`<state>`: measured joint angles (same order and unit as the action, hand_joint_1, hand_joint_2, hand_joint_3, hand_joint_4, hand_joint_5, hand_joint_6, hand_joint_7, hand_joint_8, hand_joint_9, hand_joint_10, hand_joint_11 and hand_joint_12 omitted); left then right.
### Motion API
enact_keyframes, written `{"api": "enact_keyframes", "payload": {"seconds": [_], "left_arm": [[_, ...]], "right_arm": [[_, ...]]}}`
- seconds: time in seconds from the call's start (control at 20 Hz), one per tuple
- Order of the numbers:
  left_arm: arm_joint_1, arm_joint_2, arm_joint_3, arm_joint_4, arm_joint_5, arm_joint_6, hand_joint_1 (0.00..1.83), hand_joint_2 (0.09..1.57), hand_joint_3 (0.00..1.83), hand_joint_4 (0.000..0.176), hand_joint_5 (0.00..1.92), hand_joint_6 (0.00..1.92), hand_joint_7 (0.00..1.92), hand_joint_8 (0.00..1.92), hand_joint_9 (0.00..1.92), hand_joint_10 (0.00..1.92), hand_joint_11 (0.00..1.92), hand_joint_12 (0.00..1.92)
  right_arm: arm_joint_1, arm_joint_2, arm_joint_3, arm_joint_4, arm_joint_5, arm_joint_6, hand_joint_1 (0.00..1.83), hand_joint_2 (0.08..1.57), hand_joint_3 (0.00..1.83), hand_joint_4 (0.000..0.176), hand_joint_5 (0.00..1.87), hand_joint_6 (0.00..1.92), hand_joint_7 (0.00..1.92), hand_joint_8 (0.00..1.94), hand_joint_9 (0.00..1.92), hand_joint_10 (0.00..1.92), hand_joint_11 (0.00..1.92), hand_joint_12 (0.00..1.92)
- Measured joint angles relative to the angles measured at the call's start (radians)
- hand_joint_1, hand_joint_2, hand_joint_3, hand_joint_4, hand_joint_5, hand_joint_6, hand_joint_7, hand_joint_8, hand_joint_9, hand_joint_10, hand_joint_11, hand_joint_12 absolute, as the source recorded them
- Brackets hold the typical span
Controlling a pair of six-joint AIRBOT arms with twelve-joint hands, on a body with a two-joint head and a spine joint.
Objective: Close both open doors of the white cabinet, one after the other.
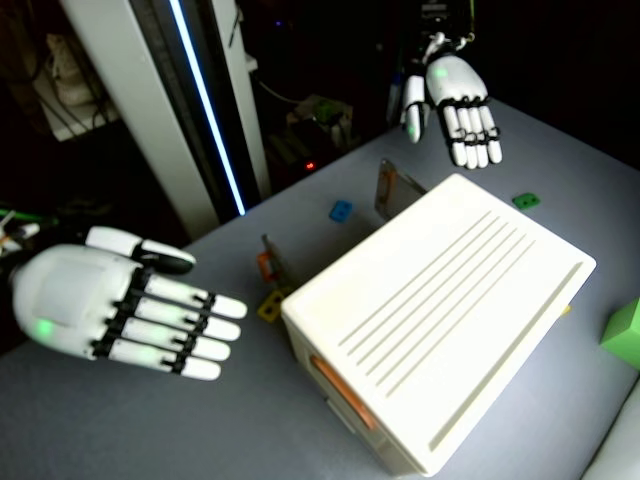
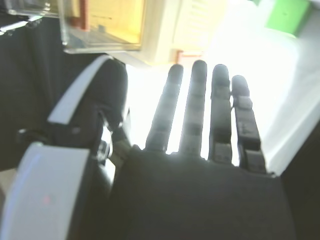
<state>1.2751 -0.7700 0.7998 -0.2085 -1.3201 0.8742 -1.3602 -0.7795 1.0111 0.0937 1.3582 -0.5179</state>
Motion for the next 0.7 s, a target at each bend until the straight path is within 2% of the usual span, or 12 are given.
{"api": "enact_keyframes", "payload": {"seconds": [0.2, 0.25, 0.4, 0.45, 0.55, 0.6, 0.7], "left_arm": [[-0.003, 0.0, 0.002, 0.0, 0.005, -0.001, 0.0, 1.57, 0.14, 0.0, 0.0, 0.0, 0.0, 0.0, 0.0, 0.0, 0.0, 0.31], [-0.003, 0.0, 0.002, 0.003, 0.005, -0.004, 0.0, 1.57, 0.17, 0.0, 0.0, 0.0, 0.0, 0.0, 0.03, 0.01, 0.0, 0.32], [-0.034, 0.0, 0.01, 0.068, 0.043, -0.028, 0.0, 1.57, 0.2, 0.0, 0.0, 0.0, 0.0, 0.0, 0.02, 0.0, 0.0, 0.31], [-0.048, 0.0, 0.014, 0.09, 0.05, -0.037, 0.0, 1.57, 0.2, 0.0, 0.0, 0.0, 0.0, 0.0, 0.04, 0.0, 0.0, 0.38], [-0.082, -0.009, 0.023, 0.13, 0.067, -0.05, 0.0, 1.57, 0.2, 0.0, 0.03, 0.0, 0.01, 0.0, 0.07, 0.0, 0.0, 0.5], [-0.096, -0.013, 0.026, 0.142, 0.077, -0.055, 0.0, 1.57, 0.2, 0.0, 0.04, 0.0, 0.0, 0.0, 0.06, 0.0, 0.0, 0.47], [-0.116, -0.019, 0.031, 0.166, 0.094, -0.066, 0.0, 1.57, 0.18, 0.0, 0.05, 0.0, 0.01, 0.0, 0.07, 0.0, 0.01, 0.48]], "right_arm": [[0.0, 0.0, 0.0, -0.01, 0.003, 0.016, 0.0, 1.53, 0.0, 0.016, 0.03, 0.01, 0.06, 0.01, 0.07, 0.01, 0.13, 0.03], [0.0, 0.0, 0.0, -0.01, 0.005, 0.016, 0.0, 1.53, 0.0, 0.025, 0.03, 0.0, 0.05, 0.01, 0.07, 0.01, 0.13, 0.03], [0.0, 0.0, 0.0, -0.008, 0.005, 0.016, 0.0, 1.53, 0.0, 0.009, 0.04, 0.01, 0.06, 0.01, 0.07, 0.01, 0.12, 0.03], [0.0, 0.0, 0.0, -0.009, 0.005, 0.016, 0.0, 1.52, 0.0, 0.025, 0.04, 0.01, 0.06, 0.01, 0.07, 0.01, 0.18, 0.05], [0.0, 0.0, 0.001, -0.008, 0.005, 0.016, 0.0, 1.53, 0.0, 0.015, 0.05, 0.01, 0.06, 0.01, 0.09, 0.01, 0.21, 0.05], [0.0, 0.0, 0.001, -0.008, 0.005, 0.016, 0.0, 1.53, 0.0, 0.005, 0.05, 0.01, 0.06, 0.0, 0.07, 0.0, 0.15, 0.02], [0.0, 0.0, 0.001, -0.009, 0.005, 0.016, 0.0, 1.53, 0.0, 0.0, 0.04, 0.0, 0.04, 0.0, 0.06, 0.0, 0.11, 0.01]]}}
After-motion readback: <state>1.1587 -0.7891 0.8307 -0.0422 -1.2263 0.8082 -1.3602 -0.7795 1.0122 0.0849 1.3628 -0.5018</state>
